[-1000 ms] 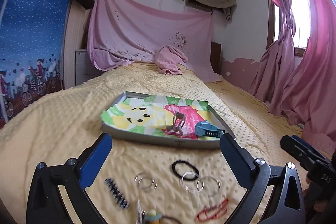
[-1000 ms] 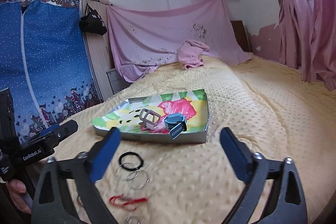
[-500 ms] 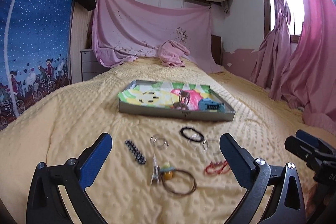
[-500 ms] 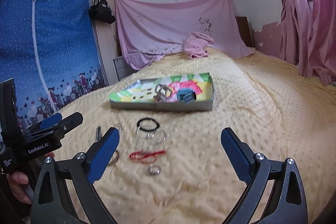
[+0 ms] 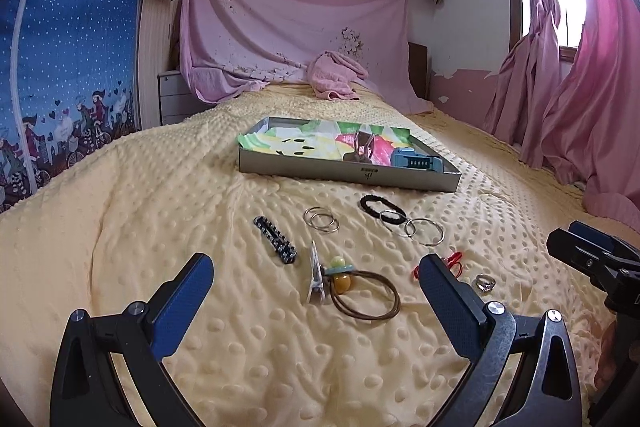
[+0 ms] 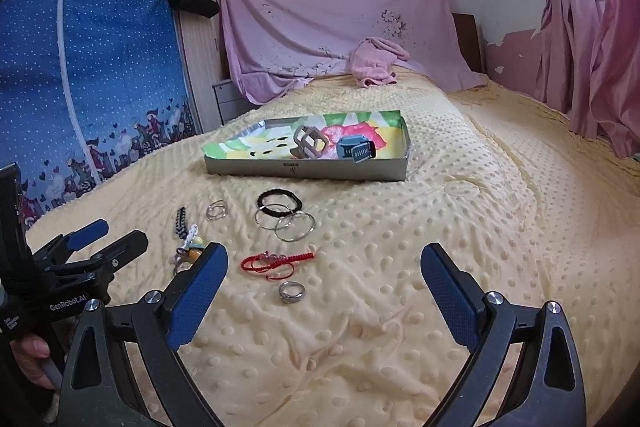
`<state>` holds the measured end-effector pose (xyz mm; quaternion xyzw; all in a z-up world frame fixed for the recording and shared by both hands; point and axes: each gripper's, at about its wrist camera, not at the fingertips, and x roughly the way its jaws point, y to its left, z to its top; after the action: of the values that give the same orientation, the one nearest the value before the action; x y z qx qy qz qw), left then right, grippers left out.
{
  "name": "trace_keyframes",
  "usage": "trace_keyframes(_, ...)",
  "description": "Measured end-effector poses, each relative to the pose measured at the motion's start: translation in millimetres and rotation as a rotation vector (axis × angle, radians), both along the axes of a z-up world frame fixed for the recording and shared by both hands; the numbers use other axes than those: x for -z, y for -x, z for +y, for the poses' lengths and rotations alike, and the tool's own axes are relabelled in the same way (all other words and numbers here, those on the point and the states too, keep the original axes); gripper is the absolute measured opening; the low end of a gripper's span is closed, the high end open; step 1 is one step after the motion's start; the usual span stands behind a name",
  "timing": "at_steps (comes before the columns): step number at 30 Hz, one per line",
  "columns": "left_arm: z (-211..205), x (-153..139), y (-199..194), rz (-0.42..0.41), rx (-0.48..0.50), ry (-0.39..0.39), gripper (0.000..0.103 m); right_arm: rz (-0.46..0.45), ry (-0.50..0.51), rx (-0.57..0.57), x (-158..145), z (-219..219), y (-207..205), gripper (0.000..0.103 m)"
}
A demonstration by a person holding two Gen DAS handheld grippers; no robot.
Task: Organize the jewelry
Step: 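Grasp the brown hair tie with orange bead with the left gripper while the right gripper grasps a silver ring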
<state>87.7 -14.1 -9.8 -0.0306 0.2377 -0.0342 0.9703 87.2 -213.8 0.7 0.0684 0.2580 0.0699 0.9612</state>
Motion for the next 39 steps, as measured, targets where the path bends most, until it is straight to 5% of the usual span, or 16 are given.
trace_keyframes(6, 3, 7, -1, 0.025, 0.023, 0.015, 0.103, 0.022, 0.028, -0.010, 6, 9, -5, 0.095)
trace_keyframes(8, 4, 9, -1, 0.027, 0.029, 0.024, 0.103, 0.024, 0.031, -0.017, 8, 11, -5, 0.082)
trace_keyframes(20, -2, 27, -18, 0.147, 0.146, 0.077, 0.046, 0.124, 0.028, -0.103, 32, 25, -25, 0.036)
trace_keyframes(31, -8, 48, -39, 0.289, 0.172, 0.131, 0.019, 0.207, 0.030, -0.122, 51, 35, -45, 0.030)
trace_keyframes(34, -8, 49, -38, 0.296, 0.165, 0.129, 0.007, 0.213, 0.023, -0.128, 53, 35, -45, 0.024)
trace_keyframes(39, -12, 42, -31, 0.267, 0.193, 0.112, 0.005, 0.212, 0.029, -0.140, 53, 38, -44, 0.018)
